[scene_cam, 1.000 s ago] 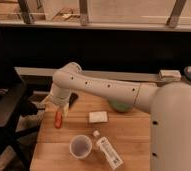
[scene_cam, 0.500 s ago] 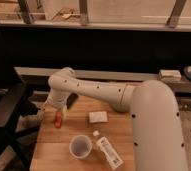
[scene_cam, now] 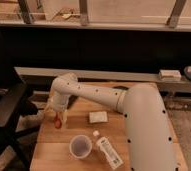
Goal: Place the pepper on the white sponge
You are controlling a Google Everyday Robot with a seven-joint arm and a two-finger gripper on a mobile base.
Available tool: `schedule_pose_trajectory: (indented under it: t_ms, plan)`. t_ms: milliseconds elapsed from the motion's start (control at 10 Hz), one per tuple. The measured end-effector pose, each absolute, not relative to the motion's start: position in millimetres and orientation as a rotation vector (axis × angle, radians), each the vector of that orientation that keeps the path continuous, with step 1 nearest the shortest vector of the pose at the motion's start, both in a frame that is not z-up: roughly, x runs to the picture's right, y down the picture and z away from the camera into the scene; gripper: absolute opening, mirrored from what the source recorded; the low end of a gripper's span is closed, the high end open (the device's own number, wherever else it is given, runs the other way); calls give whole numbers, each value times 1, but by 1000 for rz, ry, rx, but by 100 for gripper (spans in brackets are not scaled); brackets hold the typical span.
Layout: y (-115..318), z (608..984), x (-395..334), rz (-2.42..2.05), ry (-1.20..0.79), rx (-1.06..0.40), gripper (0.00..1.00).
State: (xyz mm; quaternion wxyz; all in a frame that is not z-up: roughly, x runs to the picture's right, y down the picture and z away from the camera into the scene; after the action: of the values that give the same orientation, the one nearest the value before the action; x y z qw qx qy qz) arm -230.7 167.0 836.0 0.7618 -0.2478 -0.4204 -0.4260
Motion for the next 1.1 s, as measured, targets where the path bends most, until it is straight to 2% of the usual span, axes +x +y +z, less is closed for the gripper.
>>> schedule_pose_trajectory:
  t_ms: [100,200,500,700,800,900,1100]
  plan:
    - [172,840,-230,-905,-936,-547,78]
    - [180,845,-228,-881,-957,-560,70]
    - [187,850,-220,-845,-985,-581,38]
    - [185,851,-215,-851,-975,-582,24]
    - [178,853,-211,-865,-951,-567,8]
    - [170,851,-209,-866,-940,-556,2]
    - [146,841,-204,-861,-908,-511,0]
